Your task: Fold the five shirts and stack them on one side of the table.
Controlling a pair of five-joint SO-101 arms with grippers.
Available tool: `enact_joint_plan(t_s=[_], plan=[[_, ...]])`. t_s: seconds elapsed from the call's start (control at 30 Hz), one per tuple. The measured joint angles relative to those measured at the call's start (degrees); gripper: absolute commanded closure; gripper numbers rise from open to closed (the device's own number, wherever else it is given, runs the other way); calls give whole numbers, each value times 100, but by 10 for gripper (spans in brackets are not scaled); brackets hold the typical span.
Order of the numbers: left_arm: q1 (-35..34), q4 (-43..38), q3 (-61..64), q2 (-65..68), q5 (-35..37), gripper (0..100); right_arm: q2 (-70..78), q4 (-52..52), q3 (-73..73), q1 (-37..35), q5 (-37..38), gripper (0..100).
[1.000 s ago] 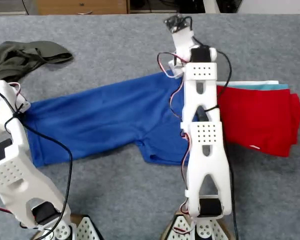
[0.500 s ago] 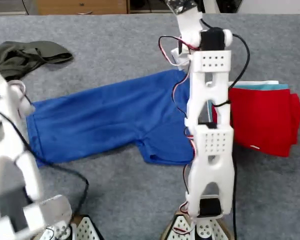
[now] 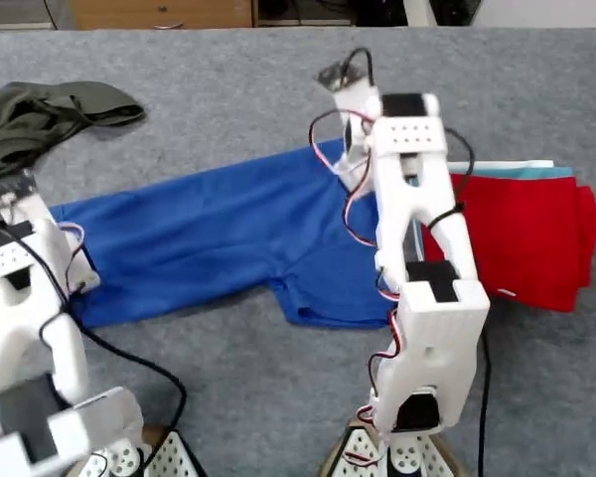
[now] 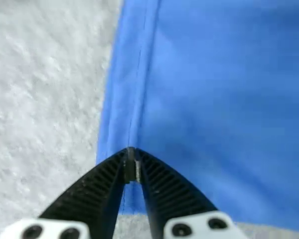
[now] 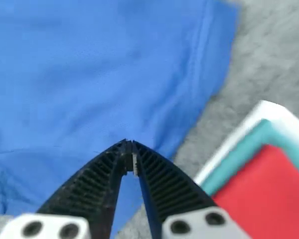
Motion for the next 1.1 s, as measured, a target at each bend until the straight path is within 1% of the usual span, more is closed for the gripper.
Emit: enact_joint_plan(t_s=[0.13,0.2,0.27,0.37,0.57,0.7,0.83,0.97,1.1], plan=[[-352,44,-237,897,0,982,0,-826,949,18,149,996],[-563,79,-519,1187,-53,982,0,-1160,1292,176,167,996],[-668,220,-756,1380,-290,982,0,-1380,1530,343,167,996],[-712,246,-879,1468,-431,982,0,-1538,1723,457,167,996],[-712,246,-905,1486,-440,982,-88,-1468,1714,457,167,996],[-721,466,-958,1389,-475,982,-457,-1029,1459,352,167,996],[-721,695,-958,897,-484,982,-1011,-633,1099,316,202,996],[-510,765,-1275,123,-484,982,-1240,-589,624,220,440,995],[-149,747,-1767,-53,-484,982,-888,-589,-53,-9,475,995]])
